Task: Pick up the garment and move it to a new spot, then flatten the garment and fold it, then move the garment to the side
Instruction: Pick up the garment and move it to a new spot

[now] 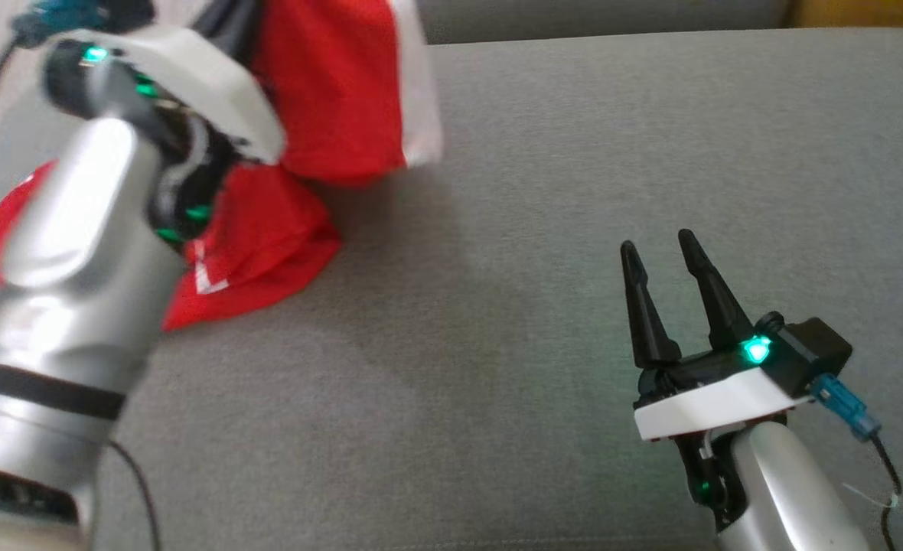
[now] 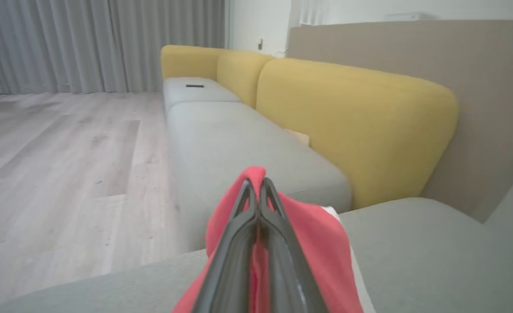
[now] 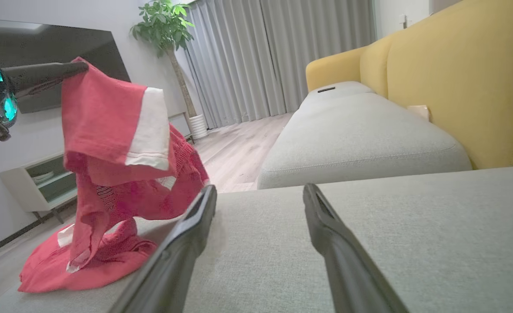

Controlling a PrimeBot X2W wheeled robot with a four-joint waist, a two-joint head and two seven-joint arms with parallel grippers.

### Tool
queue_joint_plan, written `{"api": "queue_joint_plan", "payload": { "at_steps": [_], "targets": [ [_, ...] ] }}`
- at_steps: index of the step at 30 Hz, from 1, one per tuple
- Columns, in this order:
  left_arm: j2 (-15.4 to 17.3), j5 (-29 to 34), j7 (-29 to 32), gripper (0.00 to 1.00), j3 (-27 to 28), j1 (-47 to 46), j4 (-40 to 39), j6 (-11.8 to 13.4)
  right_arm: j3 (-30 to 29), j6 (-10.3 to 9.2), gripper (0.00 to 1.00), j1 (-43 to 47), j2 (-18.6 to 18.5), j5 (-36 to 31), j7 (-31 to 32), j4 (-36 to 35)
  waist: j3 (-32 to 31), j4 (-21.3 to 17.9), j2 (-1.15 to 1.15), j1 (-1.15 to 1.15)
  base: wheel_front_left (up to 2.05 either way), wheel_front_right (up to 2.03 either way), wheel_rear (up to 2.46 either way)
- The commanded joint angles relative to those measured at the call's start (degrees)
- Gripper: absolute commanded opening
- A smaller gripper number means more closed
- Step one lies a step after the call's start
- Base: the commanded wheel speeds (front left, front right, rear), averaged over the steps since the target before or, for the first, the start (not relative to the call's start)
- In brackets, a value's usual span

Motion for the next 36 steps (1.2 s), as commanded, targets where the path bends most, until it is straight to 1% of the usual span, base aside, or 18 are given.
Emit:
{"api": "queue_joint_plan", "payload": {
  "at_steps": [1,6,8,9,12,16,21,22,24,27,31,35,36],
  "targets": [
    [0.35,-0.92,-0.37,0.00,2.63,-2.37,-3.49,0.78,1.08,-0.05,1.00,-0.21,-0.13,0.45,-0.62,-2.00,-0.49,-1.23,0.00,0.00,0.00,0.00,0.00],
    [-4.51,-0.75,-0.46,0.00,1.13,-2.46,-8.48,3.42,2.03,-0.05,1.00,-0.68,-0.13,1.04,-0.62,-2.43,0.25,-4.87,0.00,0.00,0.00,0.00,0.00],
    [-6.37,-0.64,-0.44,0.00,0.46,-2.75,-9.17,4.23,2.84,-0.05,1.00,-1.20,-0.13,1.52,-0.62,-2.60,0.89,-6.99,0.00,0.00,0.00,0.00,0.00],
    [-8.09,-0.37,-0.86,0.00,0.05,-3.29,-9.08,5.16,3.60,-0.05,1.00,-1.71,-0.13,2.17,-0.62,-2.78,1.58,-9.27,0.00,0.00,0.00,0.00,0.00],
    [-10.69,-0.10,-2.05,0.00,-0.21,-4.55,-8.05,6.35,4.81,-0.05,1.00,-2.66,-0.13,3.03,-0.62,-3.05,2.99,-12.91,0.00,0.00,0.00,0.00,0.00],
    [-13.04,0.36,-4.04,0.00,-0.79,-7.06,-5.49,7.24,5.83,-0.05,1.00,-4.00,-0.13,4.18,-0.62,-3.55,4.75,-17.31,0.00,0.00,0.00,0.00,0.00],
    [-14.52,-0.05,-5.87,0.00,-1.51,-10.89,-0.45,7.46,6.92,-0.05,1.00,-4.94,-0.13,6.03,-0.62,-4.03,6.23,-21.58,0.00,0.00,0.00,0.00,0.00],
    [-14.67,0.02,-5.83,0.99,-2.08,-11.60,0.92,7.26,7.09,-0.05,1.00,-4.97,-0.13,6.18,-0.62,-4.05,6.35,-22.03,0.00,0.00,0.00,0.00,0.00],
    [-14.87,-0.13,-5.88,1.00,-2.86,-12.81,3.55,6.89,7.02,-0.05,1.00,-4.95,-0.13,6.40,-0.62,-4.06,6.53,-22.53,0.00,0.00,0.00,0.00,0.00],
    [-14.99,0.12,-7.18,1.00,-3.42,-14.34,7.19,6.46,6.36,-0.05,1.00,-4.87,-0.13,6.52,-0.62,-4.19,6.63,-22.20,0.00,0.00,0.00,0.00,0.00],
    [-14.30,0.10,-9.73,1.00,-3.00,-14.71,10.87,5.34,4.58,-0.05,1.00,-4.21,-0.13,5.91,-0.62,-4.14,5.88,-19.40,0.00,0.00,0.00,0.00,0.00],
    [-11.74,0.67,-12.22,1.00,-2.21,-12.88,11.97,4.34,2.42,-0.05,1.00,-3.06,-0.13,4.47,-0.62,-3.82,4.29,-15.48,0.00,0.00,0.00,0.00,0.00],
    [-11.74,0.67,-12.22,1.00,-2.21,-12.88,11.97,4.34,2.42,-0.05,1.00,-3.06,-0.13,4.47,-0.62,-3.82,4.29,-15.48,0.00,0.00,0.00,0.00,0.00]
  ]
}}
